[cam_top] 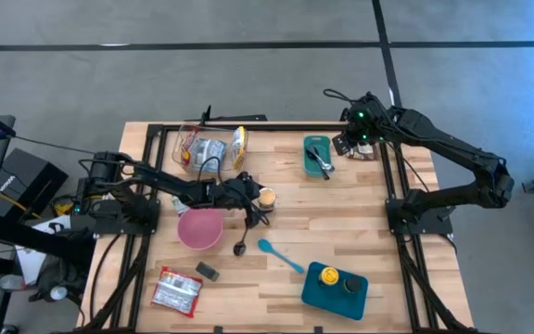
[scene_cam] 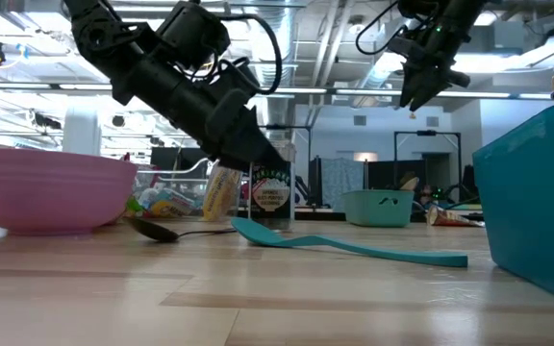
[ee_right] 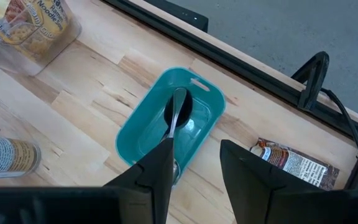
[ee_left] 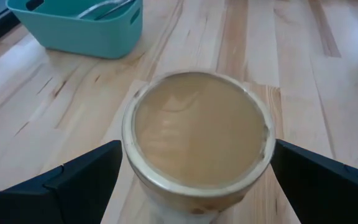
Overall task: Pick & Place Food Item
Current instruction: Put the gold seasoning bottle into the blue bin
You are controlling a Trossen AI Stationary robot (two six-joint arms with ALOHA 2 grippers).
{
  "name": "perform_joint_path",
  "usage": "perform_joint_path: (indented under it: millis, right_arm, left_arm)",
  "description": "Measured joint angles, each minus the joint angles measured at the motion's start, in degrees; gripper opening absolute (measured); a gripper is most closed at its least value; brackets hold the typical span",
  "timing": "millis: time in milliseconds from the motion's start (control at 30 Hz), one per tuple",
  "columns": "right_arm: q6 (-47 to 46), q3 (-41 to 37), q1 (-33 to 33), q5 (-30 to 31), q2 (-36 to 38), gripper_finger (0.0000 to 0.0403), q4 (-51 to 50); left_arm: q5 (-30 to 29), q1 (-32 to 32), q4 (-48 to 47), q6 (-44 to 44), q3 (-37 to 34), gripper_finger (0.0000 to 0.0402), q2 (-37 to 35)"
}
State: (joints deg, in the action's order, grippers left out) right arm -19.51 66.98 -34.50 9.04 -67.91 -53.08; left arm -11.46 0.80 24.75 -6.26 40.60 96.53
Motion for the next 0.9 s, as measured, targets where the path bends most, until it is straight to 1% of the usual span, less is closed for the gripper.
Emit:
perform_joint_path:
  millis: [300, 467, 700, 900]
  right_arm:
    - [0.0, 0.0, 0.0, 0.0, 0.0, 0.0127, 0.1]
    - [0.0, 0.0, 0.0, 0.0, 0.0, 0.0127, 0.1]
    - [0.0, 0.0, 0.3, 0.0, 0.0, 0.0127, 0.0]
    - [0.0, 0.0, 0.4, 0.0, 0.0, 0.0127, 0.0]
  left_arm:
    - [0.0, 0.0, -0.3, 0.0, 0.0, 0.0398, 0.1]
    - [0.4, -0.2, 0.6, -0.3, -0.1, 0.0398, 3.6]
    - [0.5, -0.4, 5.7, -0.4, -0.1, 0.0398, 7.9]
    - [0.4, -0.4, 6.6, -0.4, -0.1, 0.0398, 8.7]
